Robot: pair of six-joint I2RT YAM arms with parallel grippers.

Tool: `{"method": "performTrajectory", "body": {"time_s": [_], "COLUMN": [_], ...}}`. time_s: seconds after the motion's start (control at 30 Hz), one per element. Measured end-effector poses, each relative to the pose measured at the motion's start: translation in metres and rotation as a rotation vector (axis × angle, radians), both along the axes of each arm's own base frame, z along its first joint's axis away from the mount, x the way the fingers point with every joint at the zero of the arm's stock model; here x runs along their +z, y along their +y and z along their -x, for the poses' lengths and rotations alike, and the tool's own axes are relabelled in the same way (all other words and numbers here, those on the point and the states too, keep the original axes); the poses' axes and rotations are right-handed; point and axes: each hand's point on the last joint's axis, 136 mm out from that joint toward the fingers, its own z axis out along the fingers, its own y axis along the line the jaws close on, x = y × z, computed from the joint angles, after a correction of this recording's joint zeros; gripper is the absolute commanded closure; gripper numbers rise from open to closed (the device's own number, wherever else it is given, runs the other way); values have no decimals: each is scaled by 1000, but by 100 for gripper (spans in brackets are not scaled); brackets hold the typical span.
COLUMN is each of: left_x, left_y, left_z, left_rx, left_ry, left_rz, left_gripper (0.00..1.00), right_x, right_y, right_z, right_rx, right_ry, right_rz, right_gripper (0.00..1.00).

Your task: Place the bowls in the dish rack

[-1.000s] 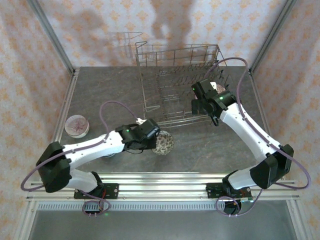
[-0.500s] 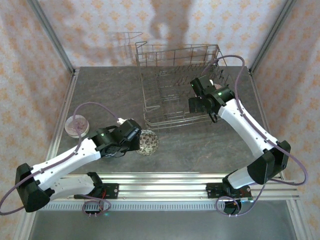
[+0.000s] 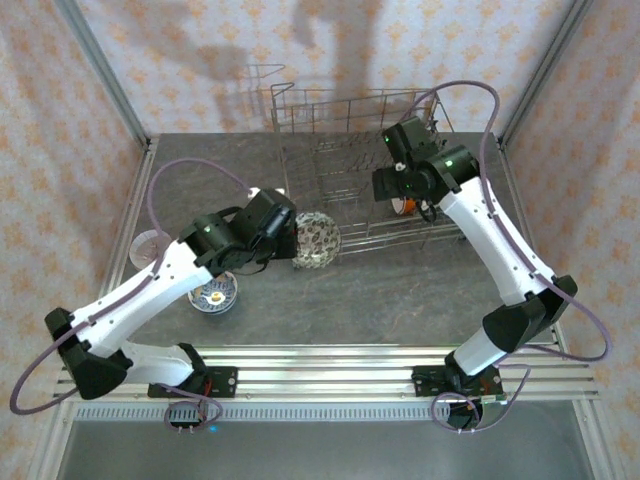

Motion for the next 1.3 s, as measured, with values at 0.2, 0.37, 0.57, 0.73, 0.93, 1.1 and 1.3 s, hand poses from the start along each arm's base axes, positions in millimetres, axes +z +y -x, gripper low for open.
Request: {"method": "performTrajectory", "body": {"time_s": [0.2,0.37,0.57,0.73,0.93,1.1,1.3], "left_x": [9,12,12,17,24,26,27], "left_y": [-24,-52,-75,-83,-88,-89,-90], "left_z": [-42,-75,-106,-118,-120,-119,-120], "left_rx": [-17,-63,-114,-143,-172,-182,-182], "left_ry": [-25,-33,-31,-44,-61,-65,-71], "left_rz": [3,23,47,58,68,72,76], "left_gripper": [100,100,100,100,100,100,100], "right_x": [20,29,26,12,-15,-18,-18], "right_y": [4,17,25,27,26,23,22], "right_z": [0,6,12,7,1,0,-1], "right_rx": [29,83,113,93,51,12,-14], "right_ry": [-7,5,46,83,151,158,158], "right_rz": [-17,-84,-120,-111,-94,-103,-118], "right_gripper": [28,34,42,50,55,67,76]}}
